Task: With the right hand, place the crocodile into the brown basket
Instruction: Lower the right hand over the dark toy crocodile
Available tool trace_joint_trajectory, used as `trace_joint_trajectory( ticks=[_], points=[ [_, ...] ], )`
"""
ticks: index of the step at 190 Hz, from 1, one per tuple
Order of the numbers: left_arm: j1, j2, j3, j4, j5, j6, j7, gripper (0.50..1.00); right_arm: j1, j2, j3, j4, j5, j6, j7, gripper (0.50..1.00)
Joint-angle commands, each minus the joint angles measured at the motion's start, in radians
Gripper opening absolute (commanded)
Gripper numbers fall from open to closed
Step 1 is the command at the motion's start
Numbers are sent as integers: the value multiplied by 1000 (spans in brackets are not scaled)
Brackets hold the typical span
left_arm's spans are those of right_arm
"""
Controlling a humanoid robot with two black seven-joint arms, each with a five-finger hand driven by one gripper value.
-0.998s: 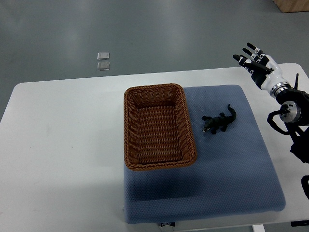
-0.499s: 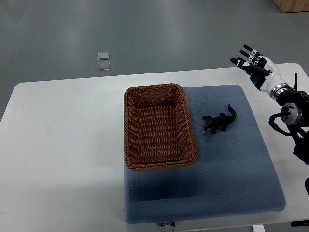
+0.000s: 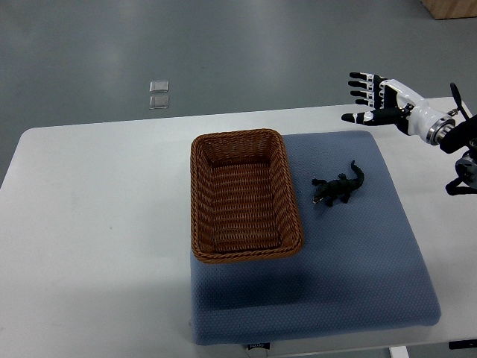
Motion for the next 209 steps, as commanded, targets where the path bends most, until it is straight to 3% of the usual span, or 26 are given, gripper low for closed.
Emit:
trace_joint_trajectory(
  ticks=[1, 60, 147, 209],
  points=[
    [0, 0, 0, 0, 0, 0, 0, 1000, 2, -29, -29, 36, -128, 31, 15, 930],
    [0, 0, 0, 0, 0, 0, 0, 1000, 41, -127, -205, 139, -431, 38, 82, 930],
    [0, 0, 0, 0, 0, 0, 0, 1000, 45, -161, -336, 186, -616, 26, 81, 930],
    [0, 0, 0, 0, 0, 0, 0, 1000, 36, -153, -388, 185, -655, -84, 71, 926]
  ],
)
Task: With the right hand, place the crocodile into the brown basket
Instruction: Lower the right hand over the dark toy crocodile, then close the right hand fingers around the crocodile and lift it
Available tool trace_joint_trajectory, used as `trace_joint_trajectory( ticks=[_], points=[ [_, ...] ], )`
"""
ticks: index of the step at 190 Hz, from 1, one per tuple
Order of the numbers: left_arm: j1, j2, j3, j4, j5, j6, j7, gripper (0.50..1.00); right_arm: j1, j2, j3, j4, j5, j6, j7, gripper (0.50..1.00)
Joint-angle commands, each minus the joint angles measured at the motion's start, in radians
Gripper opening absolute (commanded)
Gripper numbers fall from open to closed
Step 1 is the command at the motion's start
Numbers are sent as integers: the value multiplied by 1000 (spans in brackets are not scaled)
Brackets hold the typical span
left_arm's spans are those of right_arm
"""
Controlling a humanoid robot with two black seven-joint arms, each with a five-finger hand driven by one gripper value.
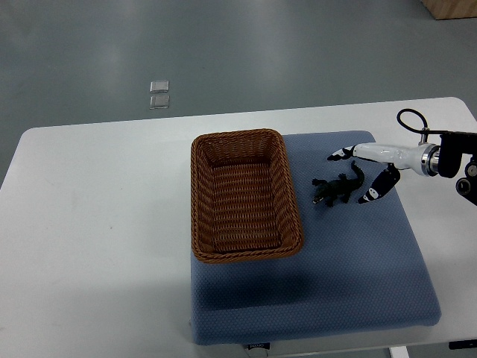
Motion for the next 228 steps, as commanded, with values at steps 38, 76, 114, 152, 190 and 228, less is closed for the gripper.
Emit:
trace_joint_trajectory(
  ticks=[38, 76, 114, 152, 190, 228],
  points=[
    [1, 0, 0, 0, 0, 0, 0, 1000, -8, 13, -18, -1, -4, -60, -1, 919],
    [1, 0, 0, 0, 0, 0, 0, 1000, -8, 12, -35, 0, -4, -72, -1, 907],
    [1, 0, 0, 0, 0, 0, 0, 1000, -5, 15, -67, -1, -7, -102, -1, 879],
    [1, 0, 0, 0, 1, 0, 0, 1000, -5, 16, -80, 0, -8, -131, -1, 854],
    [1, 0, 0, 0, 0, 0, 0, 1000, -5, 25, -95, 0, -33, -163, -1, 827],
    [1, 0, 0, 0, 0, 0, 0, 1000, -5, 30, -95, 0, -33, -165, 1, 823]
  ],
)
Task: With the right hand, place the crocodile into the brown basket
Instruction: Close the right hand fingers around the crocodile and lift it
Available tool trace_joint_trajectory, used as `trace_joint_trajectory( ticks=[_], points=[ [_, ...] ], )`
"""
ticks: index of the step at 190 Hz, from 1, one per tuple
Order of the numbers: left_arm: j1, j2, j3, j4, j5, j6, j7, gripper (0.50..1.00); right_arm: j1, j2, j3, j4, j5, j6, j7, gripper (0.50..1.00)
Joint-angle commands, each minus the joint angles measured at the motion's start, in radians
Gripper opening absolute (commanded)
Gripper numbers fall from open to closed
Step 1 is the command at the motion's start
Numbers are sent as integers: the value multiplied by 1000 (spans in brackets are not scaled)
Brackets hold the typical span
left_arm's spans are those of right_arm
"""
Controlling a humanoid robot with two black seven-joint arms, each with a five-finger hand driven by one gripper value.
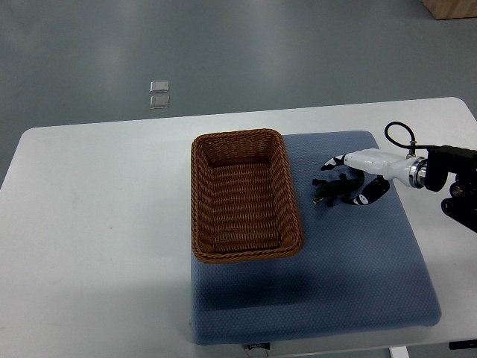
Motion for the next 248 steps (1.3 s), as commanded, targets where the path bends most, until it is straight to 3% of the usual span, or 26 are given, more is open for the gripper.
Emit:
trace_joint_trajectory(
  ticks=[1, 131, 187, 204, 217, 248],
  points=[
    [0, 0, 0, 0, 0, 0, 0, 1000, 1, 0, 0, 0, 0, -1, 2, 823],
    [0, 0, 0, 0, 0, 0, 0, 1000, 4, 0, -34, 6, -18, -13, 3, 793],
    [0, 0, 0, 0, 0, 0, 0, 1000, 4, 2, -40, 3, -20, -37, 3, 725],
    [0, 0, 0, 0, 0, 0, 0, 1000, 4, 2, -40, 2, -20, -44, 3, 690],
    [0, 0, 0, 0, 0, 0, 0, 1000, 4, 2, -40, 0, -20, -53, 3, 633],
    [0, 0, 0, 0, 0, 0, 0, 1000, 2, 0, -40, -1, -20, -74, 3, 578]
  ],
)
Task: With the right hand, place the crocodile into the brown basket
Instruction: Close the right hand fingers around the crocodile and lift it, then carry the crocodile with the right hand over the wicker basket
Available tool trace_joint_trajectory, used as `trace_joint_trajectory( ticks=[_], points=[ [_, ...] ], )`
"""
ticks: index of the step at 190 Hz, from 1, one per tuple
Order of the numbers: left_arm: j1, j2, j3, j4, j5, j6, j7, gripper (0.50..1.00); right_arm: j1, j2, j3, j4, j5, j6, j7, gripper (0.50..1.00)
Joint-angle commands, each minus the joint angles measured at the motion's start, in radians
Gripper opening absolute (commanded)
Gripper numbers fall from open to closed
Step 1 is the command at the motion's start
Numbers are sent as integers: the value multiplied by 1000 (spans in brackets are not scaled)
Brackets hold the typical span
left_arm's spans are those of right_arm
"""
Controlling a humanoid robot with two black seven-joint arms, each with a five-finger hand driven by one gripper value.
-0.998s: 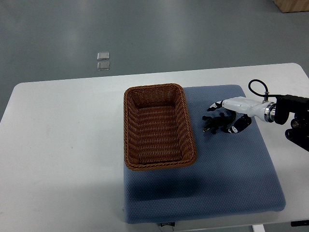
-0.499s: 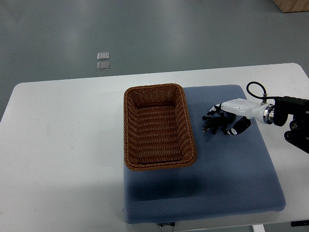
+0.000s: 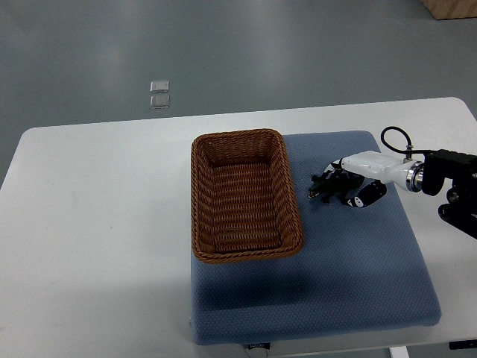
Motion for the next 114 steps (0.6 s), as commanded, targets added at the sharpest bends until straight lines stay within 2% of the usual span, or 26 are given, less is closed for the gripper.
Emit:
trace_joint_trajectory(
  ticks=[1, 18, 72, 114],
  points=[
    [0, 0, 0, 0, 0, 0, 0, 1000, 0, -2, 0, -2, 0, -14, 0, 576],
    [-1, 0, 0, 0, 0, 0, 0, 1000, 1, -2, 2, -5, 0, -27, 0, 547],
    [0, 0, 0, 0, 0, 0, 0, 1000, 30, -17, 22, -15, 20, -80, 5, 549],
    [0, 0, 0, 0, 1, 0, 0, 1000, 102, -18, 80, -11, 74, -79, 8, 552]
  ],
)
